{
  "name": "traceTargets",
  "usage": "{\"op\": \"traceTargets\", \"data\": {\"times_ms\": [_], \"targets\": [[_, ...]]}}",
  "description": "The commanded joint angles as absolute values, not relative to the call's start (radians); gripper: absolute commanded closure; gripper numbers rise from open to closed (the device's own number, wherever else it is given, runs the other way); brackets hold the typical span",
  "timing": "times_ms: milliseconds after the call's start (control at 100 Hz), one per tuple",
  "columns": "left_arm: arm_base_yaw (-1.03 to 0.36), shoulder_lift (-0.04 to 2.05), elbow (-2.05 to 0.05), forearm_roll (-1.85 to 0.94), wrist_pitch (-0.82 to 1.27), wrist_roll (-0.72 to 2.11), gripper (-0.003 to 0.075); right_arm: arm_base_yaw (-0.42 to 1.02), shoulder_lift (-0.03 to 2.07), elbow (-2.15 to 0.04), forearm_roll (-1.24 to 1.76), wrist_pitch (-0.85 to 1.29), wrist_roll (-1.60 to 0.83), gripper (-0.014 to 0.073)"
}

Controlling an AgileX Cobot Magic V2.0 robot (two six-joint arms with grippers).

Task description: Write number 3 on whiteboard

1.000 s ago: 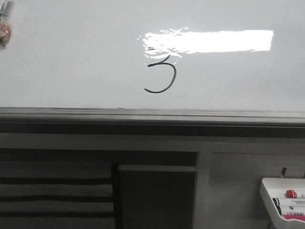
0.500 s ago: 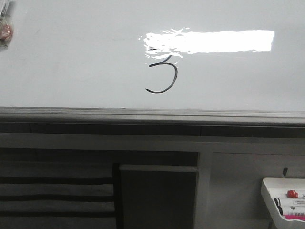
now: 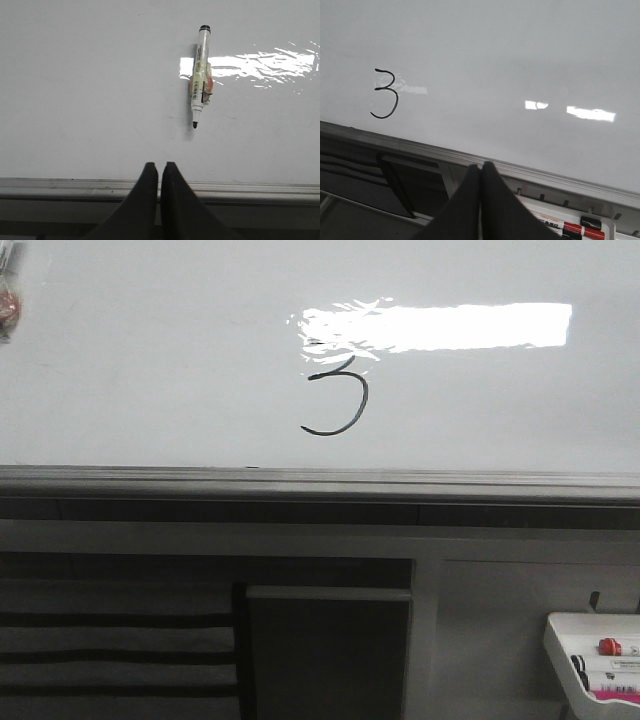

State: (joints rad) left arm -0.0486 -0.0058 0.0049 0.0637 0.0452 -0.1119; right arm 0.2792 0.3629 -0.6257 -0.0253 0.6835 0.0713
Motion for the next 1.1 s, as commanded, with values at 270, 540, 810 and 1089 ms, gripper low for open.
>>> {"op": "traceTargets", "data": {"times_ms": [270, 540, 810, 1089], "targets": [[-0.049, -0.037, 0.007, 0.071, -0.040, -0.129, 0.0739, 0.274, 0.369, -0.648, -0.037, 0.611, 0.070, 0.0673], [-0.049, -0.037, 0.007, 0.071, -0.040, -0.129, 0.0739, 0.274, 0.369, -0.648, -0.037, 0.611, 0.070, 0.0673], [-0.049, -0.037, 0.007, 0.071, -0.040, -0.129, 0.0739, 0.251, 0.339, -0.625, -0.037, 0.592, 0.070, 0.0673], [-0.049, -0.037, 0.007, 0.071, -0.040, -0.129, 0.0739, 0.002, 0.130, -0.256, 0.014, 0.122, 0.070, 0.0673]]}}
